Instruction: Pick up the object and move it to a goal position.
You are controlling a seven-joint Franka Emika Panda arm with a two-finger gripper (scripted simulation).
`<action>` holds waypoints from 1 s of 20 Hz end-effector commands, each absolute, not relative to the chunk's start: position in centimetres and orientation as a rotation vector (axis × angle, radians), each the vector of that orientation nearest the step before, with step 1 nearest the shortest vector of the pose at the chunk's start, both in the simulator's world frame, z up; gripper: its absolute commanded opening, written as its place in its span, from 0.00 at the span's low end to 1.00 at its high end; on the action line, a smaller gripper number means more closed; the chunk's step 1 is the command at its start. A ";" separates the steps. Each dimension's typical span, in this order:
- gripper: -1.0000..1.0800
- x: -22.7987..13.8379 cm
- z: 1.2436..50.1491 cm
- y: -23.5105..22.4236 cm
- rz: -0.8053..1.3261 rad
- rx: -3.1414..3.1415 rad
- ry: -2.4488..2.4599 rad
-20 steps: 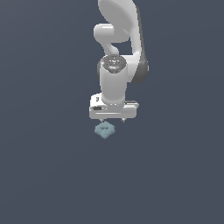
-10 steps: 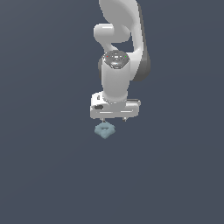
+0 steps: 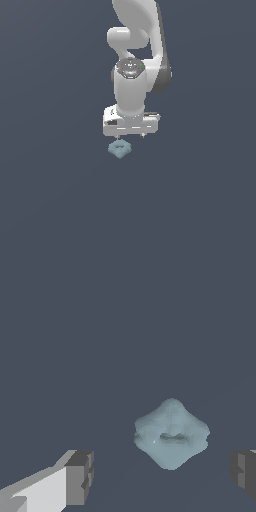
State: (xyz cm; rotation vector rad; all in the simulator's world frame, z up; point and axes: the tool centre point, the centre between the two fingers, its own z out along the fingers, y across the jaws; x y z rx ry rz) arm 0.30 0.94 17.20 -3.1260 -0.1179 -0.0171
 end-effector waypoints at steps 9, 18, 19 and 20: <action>1.00 -1.0 14.3 0.6 0.018 -3.085 -0.180; 1.00 -1.5 13.4 0.3 0.026 -3.075 -0.195; 1.00 -1.6 13.3 0.2 0.027 -3.075 -0.196; 1.00 -1.6 13.1 0.1 0.028 -3.074 -0.198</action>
